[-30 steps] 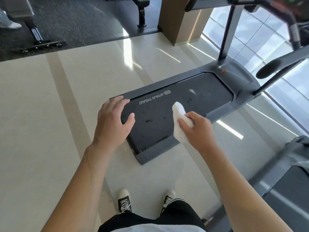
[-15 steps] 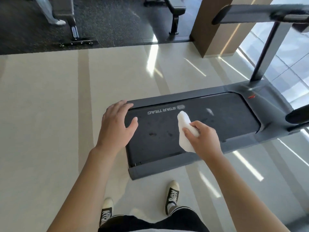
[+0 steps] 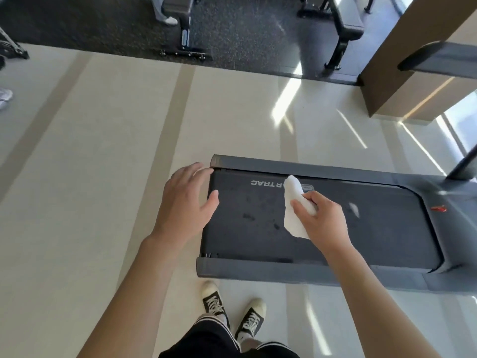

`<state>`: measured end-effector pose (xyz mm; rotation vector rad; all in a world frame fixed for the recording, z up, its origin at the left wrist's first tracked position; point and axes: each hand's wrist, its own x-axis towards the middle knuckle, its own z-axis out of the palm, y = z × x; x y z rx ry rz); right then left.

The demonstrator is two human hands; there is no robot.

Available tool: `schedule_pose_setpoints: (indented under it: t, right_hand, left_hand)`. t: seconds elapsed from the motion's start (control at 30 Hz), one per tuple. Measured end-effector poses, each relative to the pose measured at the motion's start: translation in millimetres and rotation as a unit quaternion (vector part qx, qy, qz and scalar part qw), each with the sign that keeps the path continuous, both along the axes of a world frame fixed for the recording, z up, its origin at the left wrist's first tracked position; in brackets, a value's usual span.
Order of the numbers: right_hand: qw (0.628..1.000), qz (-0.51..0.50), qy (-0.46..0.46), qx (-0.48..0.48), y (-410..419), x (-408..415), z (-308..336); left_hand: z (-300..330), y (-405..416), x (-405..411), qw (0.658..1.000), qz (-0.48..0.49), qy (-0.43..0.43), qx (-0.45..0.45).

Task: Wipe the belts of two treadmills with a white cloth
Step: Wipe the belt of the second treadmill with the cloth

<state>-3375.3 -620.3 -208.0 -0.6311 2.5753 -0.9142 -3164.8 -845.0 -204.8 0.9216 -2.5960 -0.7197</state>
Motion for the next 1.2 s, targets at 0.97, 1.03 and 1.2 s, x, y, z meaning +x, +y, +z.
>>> schedule_pose_setpoints:
  t: [0.97, 1.03, 1.2]
  right_hand:
    - [0.994, 0.096, -0.025, 0.048, -129.3, -133.4, -229.3]
    - [0.993, 0.106, -0.023, 0.054, -137.7, -140.6, -270.8]
    - [0.990, 0.125, -0.017, 0.060, -156.9, -153.7, -379.0]
  left_hand:
    - [-258.0, -65.8, -100.0, 0.996, -0.014, -0.087, -0.023]
    - [-301.8, -72.1, -104.1, 0.996, -0.014, -0.086, -0.027]
    - [-414.8, -86.0, -111.1, 0.994, -0.026, -0.103, -0.028]
